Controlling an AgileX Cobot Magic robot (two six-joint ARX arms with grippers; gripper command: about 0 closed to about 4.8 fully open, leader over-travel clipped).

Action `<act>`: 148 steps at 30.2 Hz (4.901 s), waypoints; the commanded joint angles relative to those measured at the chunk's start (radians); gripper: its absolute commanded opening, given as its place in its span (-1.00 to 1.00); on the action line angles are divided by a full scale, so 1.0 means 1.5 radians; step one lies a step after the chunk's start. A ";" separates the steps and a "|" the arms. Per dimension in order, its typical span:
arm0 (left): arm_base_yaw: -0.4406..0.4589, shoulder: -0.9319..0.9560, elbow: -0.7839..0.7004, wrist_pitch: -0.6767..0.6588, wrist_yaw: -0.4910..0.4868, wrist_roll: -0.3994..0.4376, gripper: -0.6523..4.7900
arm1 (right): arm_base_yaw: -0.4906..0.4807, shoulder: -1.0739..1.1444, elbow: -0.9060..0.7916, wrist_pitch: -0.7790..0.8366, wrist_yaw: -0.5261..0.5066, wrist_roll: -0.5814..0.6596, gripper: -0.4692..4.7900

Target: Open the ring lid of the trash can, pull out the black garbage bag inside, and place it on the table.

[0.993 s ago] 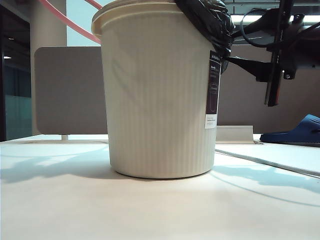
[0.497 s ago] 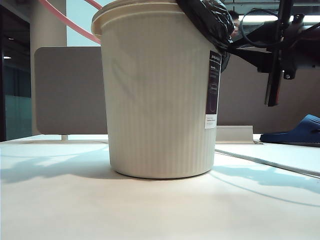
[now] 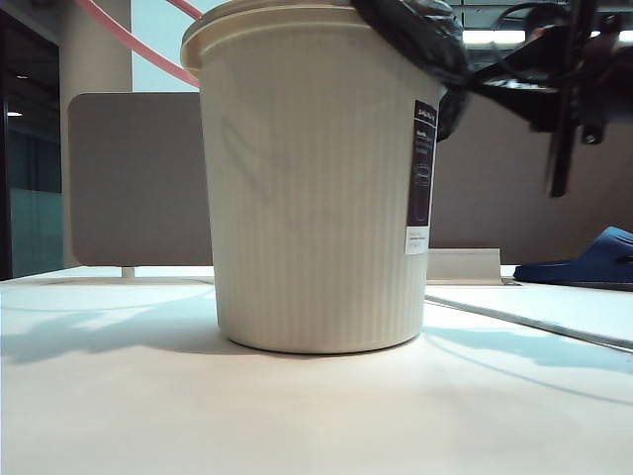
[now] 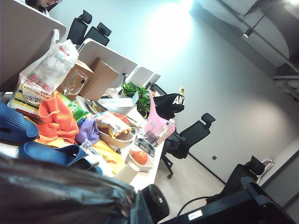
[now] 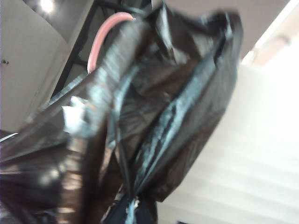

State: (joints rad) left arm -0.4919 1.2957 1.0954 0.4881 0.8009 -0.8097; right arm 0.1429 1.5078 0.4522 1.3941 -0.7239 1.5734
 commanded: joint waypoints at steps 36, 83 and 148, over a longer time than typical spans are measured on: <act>-0.001 -0.003 0.005 -0.013 -0.009 0.038 -0.78 | -0.030 -0.067 0.278 -0.011 -0.153 0.038 -0.83; -0.012 -0.003 0.009 0.004 0.025 0.034 -0.78 | 0.039 -0.065 0.367 -0.159 -0.288 -0.073 -0.35; 0.097 -0.007 0.019 -0.018 0.107 0.028 -0.78 | -0.256 -0.034 0.250 -0.320 -0.408 -0.134 0.47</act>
State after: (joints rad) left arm -0.3466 1.2911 1.1191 0.4503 0.9585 -0.7639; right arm -0.2466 1.4532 0.8261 0.9054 -1.3464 1.3838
